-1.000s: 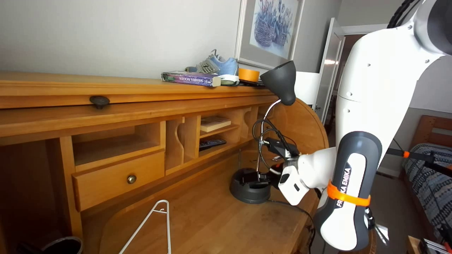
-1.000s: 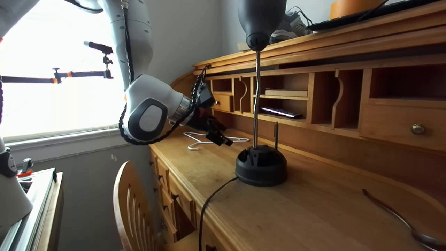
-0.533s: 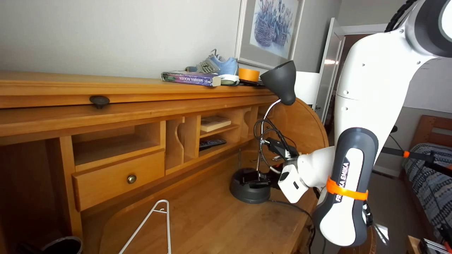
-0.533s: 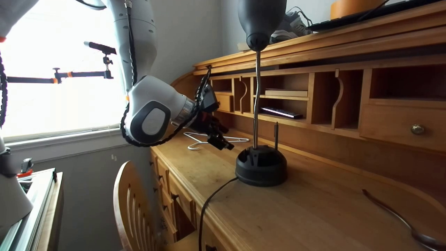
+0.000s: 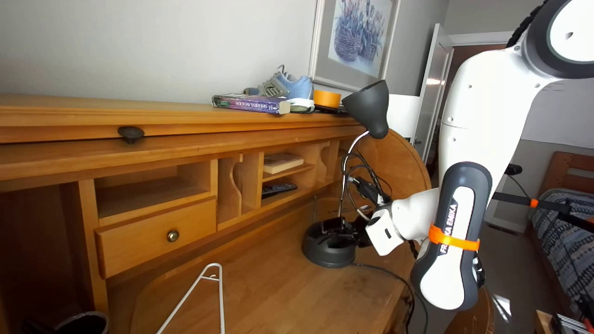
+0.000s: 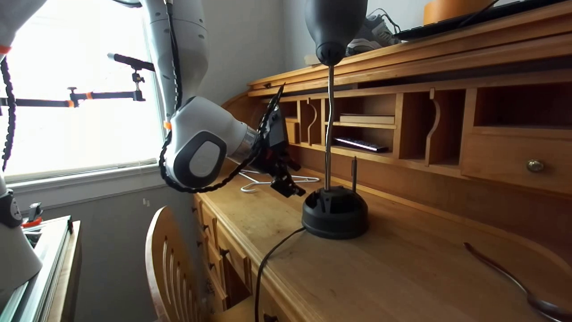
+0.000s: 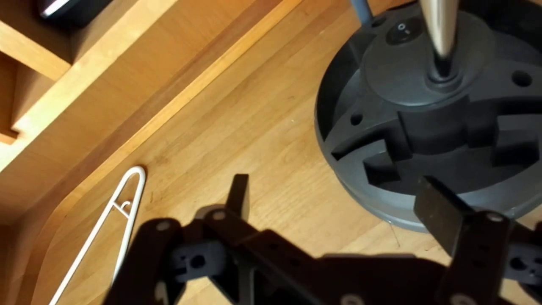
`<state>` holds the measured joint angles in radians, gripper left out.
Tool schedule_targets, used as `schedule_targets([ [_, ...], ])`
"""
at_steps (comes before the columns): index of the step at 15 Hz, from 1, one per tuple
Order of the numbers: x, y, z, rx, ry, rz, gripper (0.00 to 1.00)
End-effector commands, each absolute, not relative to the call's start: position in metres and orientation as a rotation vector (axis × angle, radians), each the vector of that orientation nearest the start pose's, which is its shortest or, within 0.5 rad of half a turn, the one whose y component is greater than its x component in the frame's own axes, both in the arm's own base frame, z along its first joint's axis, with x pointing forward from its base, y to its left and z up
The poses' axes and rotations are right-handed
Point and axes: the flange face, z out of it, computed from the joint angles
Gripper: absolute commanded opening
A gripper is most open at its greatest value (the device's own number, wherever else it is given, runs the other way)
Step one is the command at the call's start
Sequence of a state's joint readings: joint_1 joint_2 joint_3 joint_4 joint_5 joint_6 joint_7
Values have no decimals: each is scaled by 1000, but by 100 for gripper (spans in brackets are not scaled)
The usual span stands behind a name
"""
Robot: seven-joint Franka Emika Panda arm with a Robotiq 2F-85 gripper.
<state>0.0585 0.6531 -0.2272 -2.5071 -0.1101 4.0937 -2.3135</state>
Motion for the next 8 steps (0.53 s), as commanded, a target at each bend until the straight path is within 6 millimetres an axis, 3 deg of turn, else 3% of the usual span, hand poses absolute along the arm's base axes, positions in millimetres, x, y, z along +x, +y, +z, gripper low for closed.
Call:
schedule_targets([
  [1, 471, -74, 157, 947, 2061, 308, 100],
  [8, 479, -80, 148, 1241, 2055, 270, 100],
])
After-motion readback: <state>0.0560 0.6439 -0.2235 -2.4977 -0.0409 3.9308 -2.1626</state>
